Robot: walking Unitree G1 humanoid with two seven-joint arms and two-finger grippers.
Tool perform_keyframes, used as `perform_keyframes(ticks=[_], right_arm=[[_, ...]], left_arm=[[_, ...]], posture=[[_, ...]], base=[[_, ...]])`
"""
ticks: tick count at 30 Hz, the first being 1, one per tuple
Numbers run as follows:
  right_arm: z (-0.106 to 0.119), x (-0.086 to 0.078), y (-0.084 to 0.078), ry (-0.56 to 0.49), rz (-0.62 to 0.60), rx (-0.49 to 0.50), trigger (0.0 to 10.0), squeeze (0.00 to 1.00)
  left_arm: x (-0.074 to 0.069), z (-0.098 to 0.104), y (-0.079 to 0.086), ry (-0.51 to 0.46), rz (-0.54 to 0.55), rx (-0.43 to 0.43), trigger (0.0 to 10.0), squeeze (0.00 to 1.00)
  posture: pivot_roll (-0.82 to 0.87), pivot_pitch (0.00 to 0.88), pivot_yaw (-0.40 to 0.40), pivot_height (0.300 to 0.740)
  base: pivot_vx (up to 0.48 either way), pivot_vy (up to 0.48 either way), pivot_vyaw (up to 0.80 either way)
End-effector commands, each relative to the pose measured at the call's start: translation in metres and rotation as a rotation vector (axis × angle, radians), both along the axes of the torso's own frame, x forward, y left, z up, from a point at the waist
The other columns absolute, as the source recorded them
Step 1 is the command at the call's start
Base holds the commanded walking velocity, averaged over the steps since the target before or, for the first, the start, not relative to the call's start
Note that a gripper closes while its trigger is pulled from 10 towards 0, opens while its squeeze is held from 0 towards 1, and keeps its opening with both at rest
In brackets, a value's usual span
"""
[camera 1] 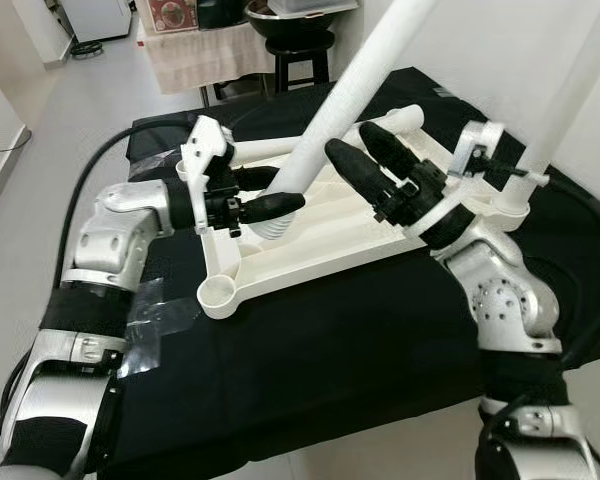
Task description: Building children table
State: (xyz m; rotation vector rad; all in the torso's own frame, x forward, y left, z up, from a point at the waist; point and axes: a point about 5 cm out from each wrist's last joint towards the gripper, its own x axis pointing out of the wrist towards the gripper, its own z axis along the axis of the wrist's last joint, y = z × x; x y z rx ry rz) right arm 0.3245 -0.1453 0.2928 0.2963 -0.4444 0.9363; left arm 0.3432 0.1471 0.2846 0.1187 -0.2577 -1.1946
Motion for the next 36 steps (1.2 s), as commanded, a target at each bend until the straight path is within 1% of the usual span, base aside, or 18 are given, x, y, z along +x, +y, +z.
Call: perform_keyframes(ticks=[1, 2, 4, 7, 10, 12, 15, 20, 27, 28, 29, 30, 31, 32, 33, 34, 35, 36], right_arm=[[0.0, -0.001, 0.003, 0.005, 0.043, -0.002, 10.0, 0.0], [0.002, -0.001, 0.004, -0.005, 0.053, -0.008, 10.0, 0.0], [0.004, -0.006, 0.012, -0.037, 0.13, -0.049, 10.0, 0.0], [0.0, -0.013, 0.029, -0.05, 0.216, -0.099, 10.0, 0.0], [-0.001, -0.014, 0.034, -0.043, 0.238, -0.1, 10.0, 0.0], [-0.004, -0.019, 0.045, -0.044, 0.321, -0.105, 10.0, 0.0], [-0.006, -0.021, 0.048, -0.056, 0.37, -0.126, 10.0, 0.0], [-0.006, -0.021, 0.049, -0.067, 0.379, -0.146, 10.0, 0.0], [-0.003, -0.024, 0.057, -0.086, 0.436, -0.177, 10.0, 0.0], [-0.002, -0.024, 0.057, -0.087, 0.441, -0.176, 9.0, 0.0], [-0.001, -0.023, 0.058, -0.088, 0.444, -0.174, 8.5, 0.0], [-0.001, -0.024, 0.058, -0.09, 0.447, -0.172, 6.9, 0.0], [0.0, -0.024, 0.058, -0.091, 0.448, -0.17, 4.9, 0.0], [0.0, -0.024, 0.058, -0.092, 0.45, -0.169, 4.4, 0.0], [0.0, -0.024, 0.058, -0.092, 0.45, -0.169, 4.4, 0.0], [0.0, -0.024, 0.058, -0.092, 0.454, -0.166, 0.9, 0.0], [0.0, -0.024, 0.058, -0.092, 0.454, -0.166, 0.9, 0.0], [0.0, -0.024, 0.059, -0.091, 0.463, -0.165, 1.2, 0.0]], left_arm=[[-0.006, 0.004, 0.005, -0.007, -0.034, -0.04, 10.0, 0.0], [-0.008, 0.004, 0.004, -0.009, -0.053, -0.05, 10.0, 0.0], [-0.013, 0.002, 0.001, -0.016, -0.086, -0.053, 10.0, 0.0], [-0.017, -0.002, -0.004, -0.012, -0.112, -0.041, 10.0, 0.0], [-0.018, -0.003, -0.006, -0.01, -0.126, -0.036, 10.0, 0.0], [-0.021, -0.004, -0.009, -0.008, -0.156, -0.032, 10.0, 0.0], [-0.023, -0.003, -0.01, -0.006, -0.172, -0.032, 10.0, 0.0], [-0.026, -0.003, -0.01, -0.003, -0.183, -0.029, 10.0, 0.0], [-0.041, -0.009, -0.016, 0.018, -0.297, 0.028, 10.0, 0.0], [-0.042, -0.011, -0.017, 0.023, -0.309, 0.042, 10.0, 0.0], [-0.043, -0.013, -0.017, 0.028, -0.315, 0.051, 10.0, 0.0], [-0.044, -0.014, -0.017, 0.031, -0.317, 0.055, 10.0, 0.0], [-0.044, -0.015, -0.018, 0.034, -0.318, 0.057, 10.0, 0.0], [-0.044, -0.015, -0.018, 0.035, -0.32, 0.057, 10.0, 0.0], [-0.044, -0.015, -0.018, 0.035, -0.32, 0.057, 10.0, 0.0], [-0.045, -0.015, -0.018, 0.036, -0.322, 0.057, 10.0, 0.0], [-0.045, -0.015, -0.018, 0.036, -0.322, 0.057, 10.0, 0.0], [-0.045, -0.015, -0.018, 0.037, -0.324, 0.057, 10.0, 0.0]], posture=[[0.0, 0.08, 0.036, 0.74], [0.0, 0.08, 0.036, 0.74], [0.0, 0.081, 0.034, 0.74], [0.0, 0.084, 0.033, 0.74], [0.0, 0.084, 0.033, 0.74], [0.0, 0.084, 0.033, 0.74], [0.01, 0.084, 0.034, 0.74], [0.01, 0.086, 0.035, 0.74], [0.01, 0.088, 0.036, 0.74], [0.01, 0.088, 0.036, 0.74], [0.01, 0.088, 0.036, 0.74], [0.01, 0.088, 0.037, 0.74], [0.01, 0.088, 0.036, 0.74], [0.01, 0.088, 0.036, 0.74], [0.01, 0.088, 0.036, 0.74], [0.01, 0.088, 0.036, 0.74], [0.01, 0.088, 0.036, 0.74], [0.01, 0.088, 0.035, 0.74]], base=[[0.0, 0.0, 0.0], [0.0, 0.0, 0.0], [0.0, 0.0, 0.0], [0.0, 0.0, 0.0], [0.0, 0.0, 0.0], [0.0, 0.0, 0.0], [0.0, 0.0, 0.0], [0.0, 0.0, 0.0], [0.0, 0.0, 0.0], [0.0, 0.0, 0.0], [0.0, 0.0, 0.0], [0.0, 0.0, 0.0], [0.0, 0.0, 0.0], [0.0, 0.0, 0.0], [0.0, 0.0, 0.0], [0.0, 0.0, 0.0], [0.0, 0.0, 0.0], [0.0, 0.0, 0.0]])
